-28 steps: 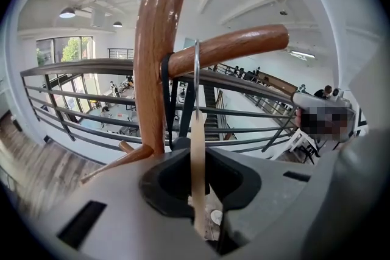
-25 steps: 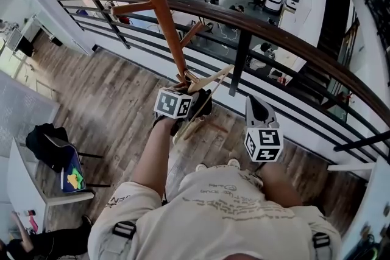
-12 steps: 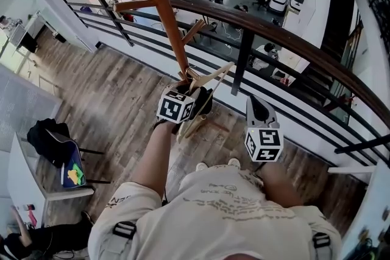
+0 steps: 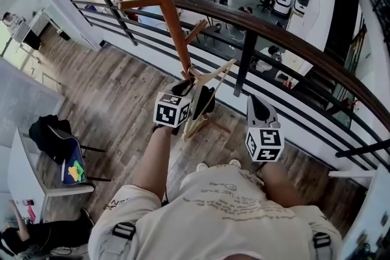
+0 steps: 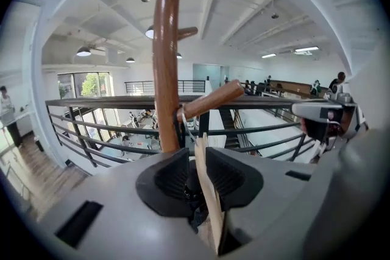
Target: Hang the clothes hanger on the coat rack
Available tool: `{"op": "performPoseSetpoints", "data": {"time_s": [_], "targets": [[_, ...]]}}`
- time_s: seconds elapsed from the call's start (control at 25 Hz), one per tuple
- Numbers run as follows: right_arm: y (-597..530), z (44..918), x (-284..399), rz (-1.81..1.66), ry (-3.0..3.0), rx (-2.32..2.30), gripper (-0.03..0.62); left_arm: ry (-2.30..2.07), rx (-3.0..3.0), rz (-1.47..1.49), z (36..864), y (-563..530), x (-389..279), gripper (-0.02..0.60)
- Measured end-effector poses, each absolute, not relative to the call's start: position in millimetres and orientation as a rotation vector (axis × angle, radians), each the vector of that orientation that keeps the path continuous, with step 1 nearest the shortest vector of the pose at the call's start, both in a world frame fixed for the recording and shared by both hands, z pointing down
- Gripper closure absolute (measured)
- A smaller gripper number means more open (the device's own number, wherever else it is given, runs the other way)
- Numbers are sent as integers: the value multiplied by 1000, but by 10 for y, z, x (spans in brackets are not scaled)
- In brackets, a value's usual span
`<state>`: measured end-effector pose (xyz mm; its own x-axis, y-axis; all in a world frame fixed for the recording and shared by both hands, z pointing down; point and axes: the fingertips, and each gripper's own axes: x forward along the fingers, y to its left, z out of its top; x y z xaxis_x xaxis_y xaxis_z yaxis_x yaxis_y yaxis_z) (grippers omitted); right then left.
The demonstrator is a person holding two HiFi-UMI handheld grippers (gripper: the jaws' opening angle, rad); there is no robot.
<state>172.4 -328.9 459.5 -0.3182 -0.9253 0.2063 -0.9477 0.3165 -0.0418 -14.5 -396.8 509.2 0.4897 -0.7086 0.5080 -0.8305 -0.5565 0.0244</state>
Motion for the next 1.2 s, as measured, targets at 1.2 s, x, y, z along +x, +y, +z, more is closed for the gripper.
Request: {"op": "performPoseSetpoints", "data": {"time_s": [1.2], "targets": [[-3255,4434,671,160,-2688,1345,592,-1654,2328,241,4552,-2922,-789,577]]}}
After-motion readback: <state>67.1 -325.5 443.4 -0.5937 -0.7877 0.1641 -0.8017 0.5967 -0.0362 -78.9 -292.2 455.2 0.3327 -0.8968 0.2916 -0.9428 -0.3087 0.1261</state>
